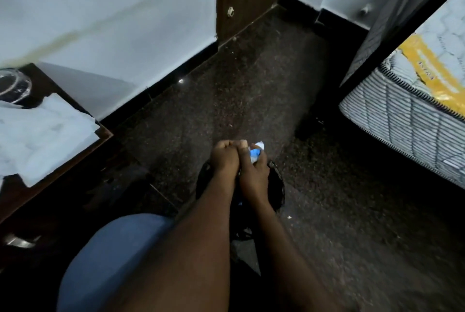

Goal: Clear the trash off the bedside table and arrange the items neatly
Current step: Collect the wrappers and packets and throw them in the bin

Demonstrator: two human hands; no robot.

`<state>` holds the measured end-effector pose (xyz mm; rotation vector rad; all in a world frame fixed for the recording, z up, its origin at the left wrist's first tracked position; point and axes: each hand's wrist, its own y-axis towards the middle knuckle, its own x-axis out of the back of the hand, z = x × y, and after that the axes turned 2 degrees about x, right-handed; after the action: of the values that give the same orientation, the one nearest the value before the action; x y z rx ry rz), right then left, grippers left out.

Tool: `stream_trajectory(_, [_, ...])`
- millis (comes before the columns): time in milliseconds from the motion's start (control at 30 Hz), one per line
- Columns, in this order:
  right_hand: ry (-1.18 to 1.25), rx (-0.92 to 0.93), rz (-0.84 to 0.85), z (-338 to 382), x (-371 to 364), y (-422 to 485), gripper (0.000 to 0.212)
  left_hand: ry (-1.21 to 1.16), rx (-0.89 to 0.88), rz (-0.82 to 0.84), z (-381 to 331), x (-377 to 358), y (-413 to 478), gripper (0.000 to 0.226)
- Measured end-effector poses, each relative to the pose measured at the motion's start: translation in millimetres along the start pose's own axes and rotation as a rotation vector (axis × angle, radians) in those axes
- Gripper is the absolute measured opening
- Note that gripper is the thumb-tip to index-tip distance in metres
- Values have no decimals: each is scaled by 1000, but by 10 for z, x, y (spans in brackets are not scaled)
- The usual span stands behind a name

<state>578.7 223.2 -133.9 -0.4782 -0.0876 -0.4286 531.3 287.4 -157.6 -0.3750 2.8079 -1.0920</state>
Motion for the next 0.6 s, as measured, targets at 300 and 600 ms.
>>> stream_trajectory(300, [-108, -144, -165, -770, -63, 342, 40, -127, 379, 108, 459, -31, 188, 27])
stream_trajectory(600, [-320, -168, -144, -982, -94, 747, 29, 755, -232, -182, 596, -52, 399, 29])
